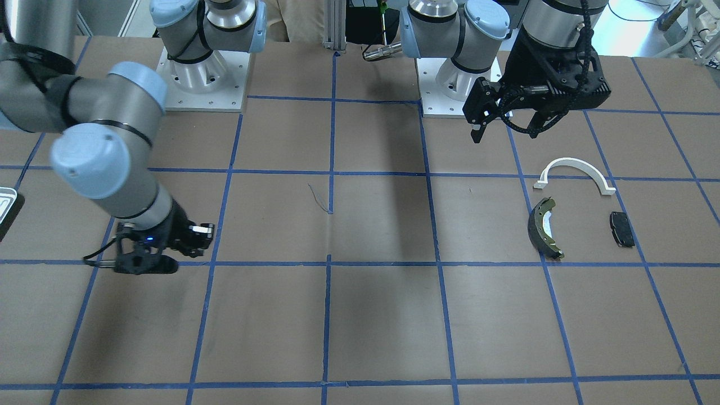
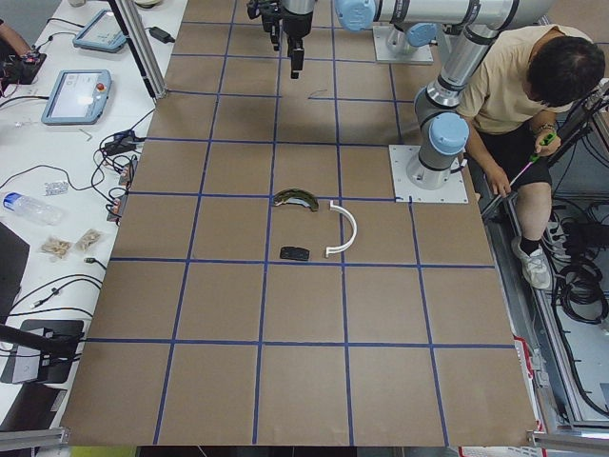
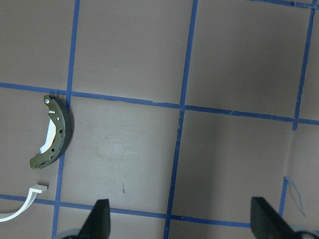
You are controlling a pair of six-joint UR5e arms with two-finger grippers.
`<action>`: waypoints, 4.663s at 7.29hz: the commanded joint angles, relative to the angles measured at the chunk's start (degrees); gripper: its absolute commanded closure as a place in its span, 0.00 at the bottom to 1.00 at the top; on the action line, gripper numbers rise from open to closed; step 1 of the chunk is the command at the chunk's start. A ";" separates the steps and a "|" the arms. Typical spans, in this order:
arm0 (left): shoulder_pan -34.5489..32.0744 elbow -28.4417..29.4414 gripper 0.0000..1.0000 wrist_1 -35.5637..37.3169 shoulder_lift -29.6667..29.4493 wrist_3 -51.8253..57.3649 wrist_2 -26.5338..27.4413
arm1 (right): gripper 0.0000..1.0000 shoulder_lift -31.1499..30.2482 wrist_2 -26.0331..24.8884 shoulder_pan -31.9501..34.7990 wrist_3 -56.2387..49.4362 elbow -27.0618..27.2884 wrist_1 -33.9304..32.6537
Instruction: Place bearing gear from tray to pile
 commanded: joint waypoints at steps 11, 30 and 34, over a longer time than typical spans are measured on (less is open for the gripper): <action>-0.43 -0.09 0.00 -0.76 -2.79 -0.18 -0.70 | 0.00 -0.69 0.49 -8.27 -18.23 -2.92 3.40; -23.73 -6.86 0.65 31.32 -34.71 -21.01 -1.15 | 0.06 19.95 -5.32 -60.90 -131.45 -17.95 -5.63; -23.20 -5.89 1.00 31.32 -33.49 -20.83 -1.15 | 0.27 20.48 -5.42 -60.99 -134.44 -17.86 -8.61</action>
